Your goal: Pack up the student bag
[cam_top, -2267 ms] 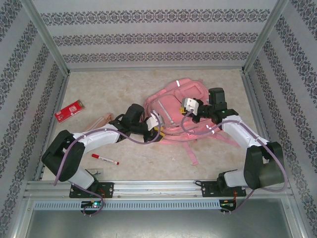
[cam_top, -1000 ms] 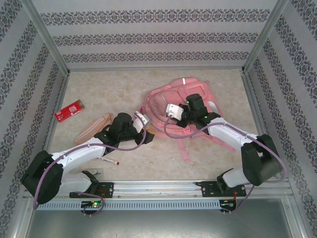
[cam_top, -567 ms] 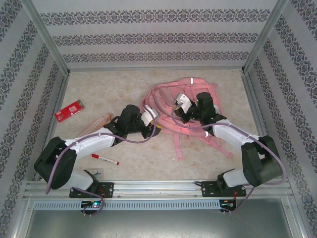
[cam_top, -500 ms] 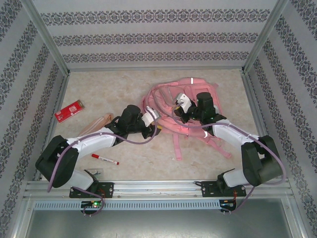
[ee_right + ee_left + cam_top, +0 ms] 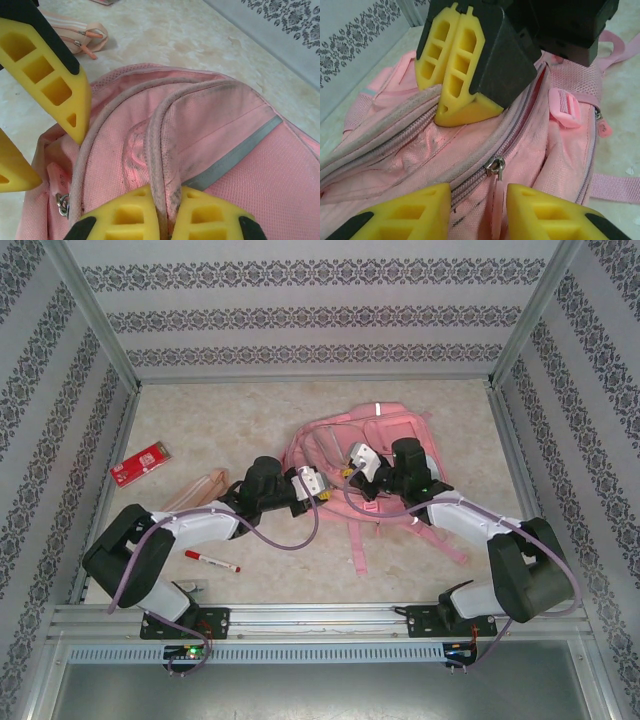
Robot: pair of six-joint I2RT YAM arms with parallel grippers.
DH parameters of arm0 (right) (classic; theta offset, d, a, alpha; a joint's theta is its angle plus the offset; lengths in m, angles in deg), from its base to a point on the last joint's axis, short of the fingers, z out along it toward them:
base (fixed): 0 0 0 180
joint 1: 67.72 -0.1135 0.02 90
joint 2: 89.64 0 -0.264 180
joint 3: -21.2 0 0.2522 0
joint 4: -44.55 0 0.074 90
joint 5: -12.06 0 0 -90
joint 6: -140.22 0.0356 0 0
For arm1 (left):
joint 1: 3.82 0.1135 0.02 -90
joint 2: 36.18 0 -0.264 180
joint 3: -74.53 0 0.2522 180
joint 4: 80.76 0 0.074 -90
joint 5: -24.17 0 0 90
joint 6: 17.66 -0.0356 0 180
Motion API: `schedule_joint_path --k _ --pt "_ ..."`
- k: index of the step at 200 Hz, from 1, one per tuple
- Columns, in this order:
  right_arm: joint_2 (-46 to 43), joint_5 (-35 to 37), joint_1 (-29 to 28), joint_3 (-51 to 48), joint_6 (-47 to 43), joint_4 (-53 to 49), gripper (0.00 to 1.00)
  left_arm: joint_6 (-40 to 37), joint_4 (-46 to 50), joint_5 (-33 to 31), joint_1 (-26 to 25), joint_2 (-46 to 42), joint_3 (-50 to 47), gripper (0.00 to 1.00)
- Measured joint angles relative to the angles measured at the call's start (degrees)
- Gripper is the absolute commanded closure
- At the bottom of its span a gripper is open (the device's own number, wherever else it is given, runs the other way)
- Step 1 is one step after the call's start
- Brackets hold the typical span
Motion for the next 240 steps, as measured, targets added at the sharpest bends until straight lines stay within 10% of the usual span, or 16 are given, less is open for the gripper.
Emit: schedule_joint_path --k 143,188,240 --pt "-0.72 2.78 -1.33 -1.57 2.82 2.19 1.00 5.09 -11.08 -6.16 -3.67 5.64 -3.72 0.69" --pt "-1.81 4.48 -1.66 -2.38 2.38 2.12 1.00 5.16 -10.88 -9.31 -3.98 7.26 -2.49 1.00" --pt "-4.61 4.98 -2.08 -2.86 -7.82 -2.03 1.00 6.75 0.02 -10.25 -4.66 4.17 0.66 1.00"
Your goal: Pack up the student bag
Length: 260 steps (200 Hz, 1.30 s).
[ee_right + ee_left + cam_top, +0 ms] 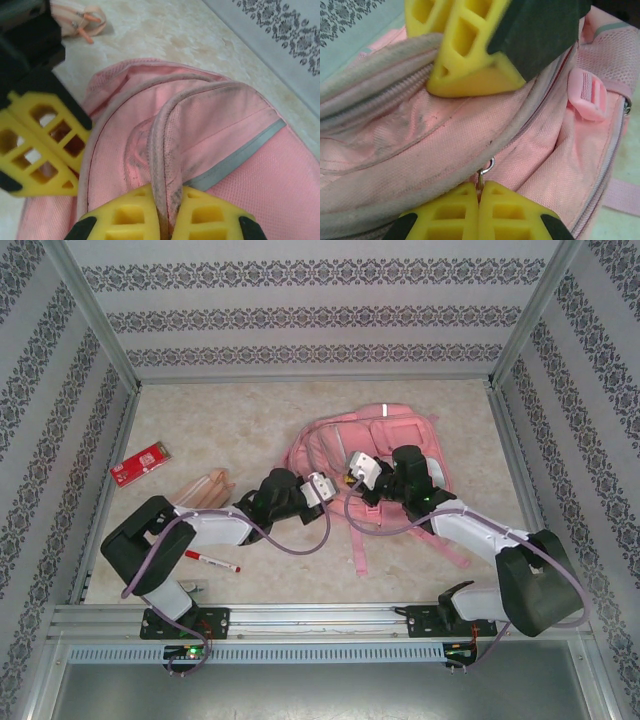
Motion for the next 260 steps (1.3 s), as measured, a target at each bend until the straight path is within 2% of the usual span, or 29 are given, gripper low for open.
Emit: schedule_joint_path --k 32,86,105,121,160,181,186,195,201,215,239,251,260 --pt "-0.90 0.83 -0.20 1.36 -7.50 -4.28 1.00 0.33 14.23 3.65 1.09 -4.31 4.72 1.00" --pt "-0.96 -0.70 -1.70 3.78 -16.96 -11.19 1.00 -0.90 24.46 10.12 5.42 -8.15 4.79 1.00" --pt "-0.94 -0.15 -1.66 3.82 -19.50 -14.62 1.00 -1.22 28.48 10.62 9.22 -9.27 5.16 1.00" --pt "-0.94 0.09 -1.70 3.82 -20.85 -16.44 1.00 -1.46 30.49 11.52 11.34 -9.42 6.12 1.00" --pt "-0.96 0.15 -1.68 3.82 -23.89 -17.94 1.00 -2.56 32.85 12.17 11.50 -9.57 6.93 1.00" --pt "-1.03 -1.14 -1.14 3.85 -25.97 -18.73 1.00 -2.47 32.87 12.44 13.86 -8.59 7.06 1.00" --pt "-1.07 -1.62 -0.87 3.85 -26.40 -18.82 0.90 -2.45 32.87 12.66 14.64 -8.02 7.26 1.00" --pt "-1.18 -2.32 -0.68 3.87 -26.99 -18.95 0.64 -2.45 32.89 12.76 15.76 -6.67 7.80 1.00" --pt "-1.29 -2.73 -0.52 3.87 -27.23 -19.12 0.55 -2.40 33.07 12.94 16.26 -5.99 8.20 1.00" --pt "-1.92 -3.08 -0.44 3.87 -26.69 -20.24 0.49 -1.07 33.53 13.18 17.05 -5.42 8.55 1.00" --pt "-2.86 -2.64 -2.91 3.87 -19.82 -19.10 0.44 3.89 31.61 13.00 16.65 -6.64 7.39 1.00" --pt "-3.32 -2.58 -5.14 3.87 -15.96 -18.56 0.30 6.88 29.24 12.74 15.82 -8.66 5.29 1.00" --pt "-3.80 -2.12 -6.71 3.87 -14.03 -17.88 0.27 8.85 28.02 12.28 14.86 -10.19 3.85 1.00"
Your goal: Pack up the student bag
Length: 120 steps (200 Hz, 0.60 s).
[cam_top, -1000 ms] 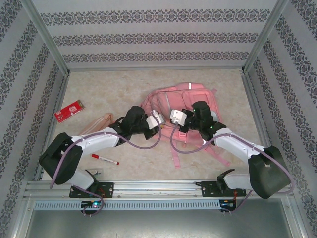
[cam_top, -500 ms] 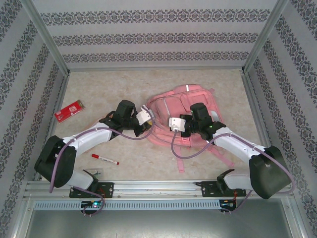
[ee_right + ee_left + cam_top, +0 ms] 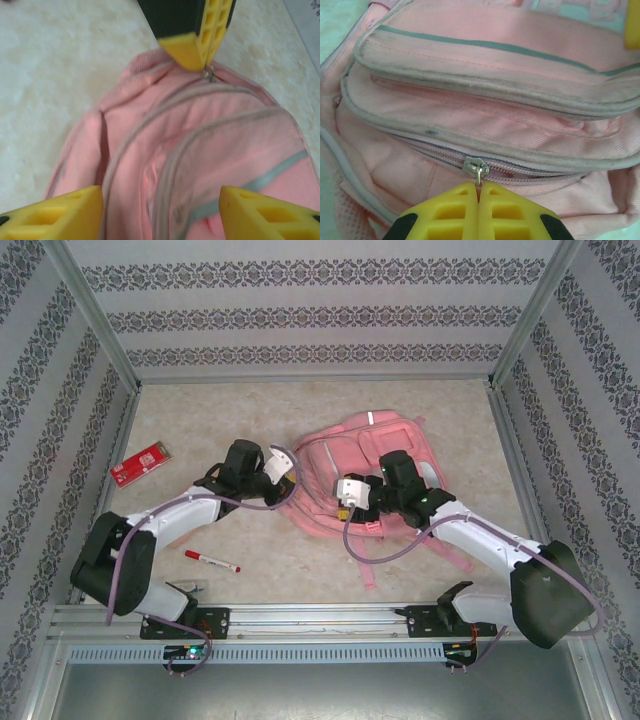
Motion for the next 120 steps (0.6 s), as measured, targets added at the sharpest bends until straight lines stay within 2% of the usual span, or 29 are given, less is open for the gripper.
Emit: schedule_joint_path --k 52,91,106,111,120 --pt "-4.35 7.93 -6.36 -2.99 10.56 4.42 0.24 8.76 -3.50 -1.64 -8.22 -1.97 -2.71 1.00" --pt "-5.22 8.94 -9.35 -6.82 12.74 3.65 0.21 14.47 -8.26 -2.34 -9.62 -2.03 -4.83 1.00" --pt "-5.29 12.76 -11.43 -7.41 12.68 3.74 0.29 15.17 -8.92 -2.58 -9.62 -2.29 -5.35 1.00" --pt "-5.16 14.86 -12.31 -7.54 12.20 3.87 0.35 15.28 -9.05 -2.60 -9.62 -2.54 -5.62 1.00" --pt "-4.55 19.06 -13.81 -7.61 11.85 4.13 0.52 15.28 -9.27 -2.80 -9.62 -3.10 -6.16 1.00"
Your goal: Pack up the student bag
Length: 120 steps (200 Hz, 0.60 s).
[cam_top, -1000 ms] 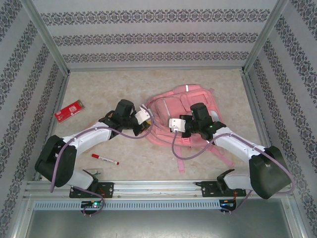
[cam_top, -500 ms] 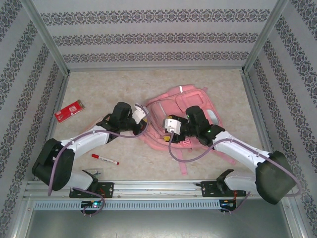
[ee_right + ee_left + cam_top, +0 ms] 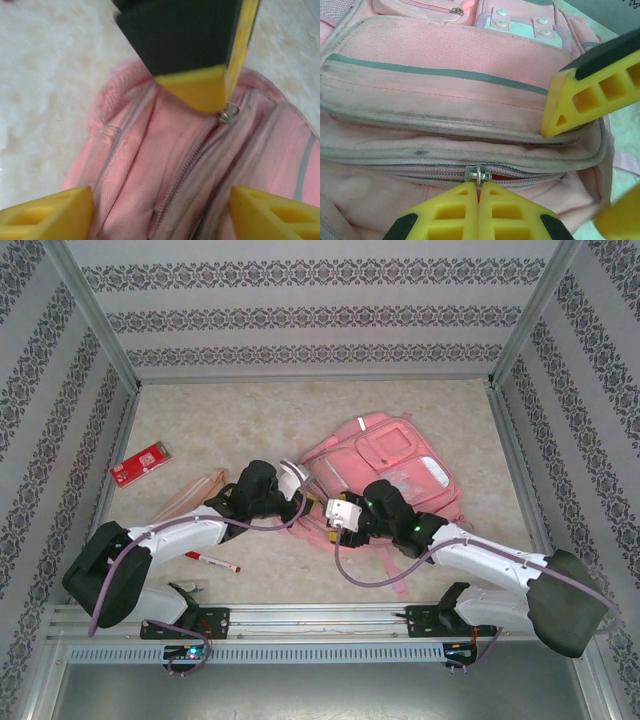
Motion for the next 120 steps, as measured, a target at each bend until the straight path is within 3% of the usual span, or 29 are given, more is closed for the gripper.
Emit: schedule_joint_path --k 29,84,107,111,120 --pt "3.39 8.94 -3.34 0.22 -3.58 0.46 1.00 -1.03 -0.35 -2.54 -0.20 -3.37 -2.82 1.00" --pt "3.13 11.02 -2.97 2.03 -13.99 -9.84 1.00 -6.86 -0.48 -9.18 2.56 -7.80 -2.43 1.00" --pt "0.90 8.79 -1.16 3.65 -17.92 -15.13 1.00 -9.90 0.59 -6.45 5.07 -6.80 -2.27 1.00" --pt "0.44 8.11 -0.70 3.82 -18.29 -15.74 1.00 -10.58 0.98 -5.11 5.31 -6.49 -2.12 0.94" --pt "-0.59 6.80 0.42 4.17 -18.80 -16.79 1.00 -11.78 1.64 -1.46 5.31 -5.57 -1.66 0.59"
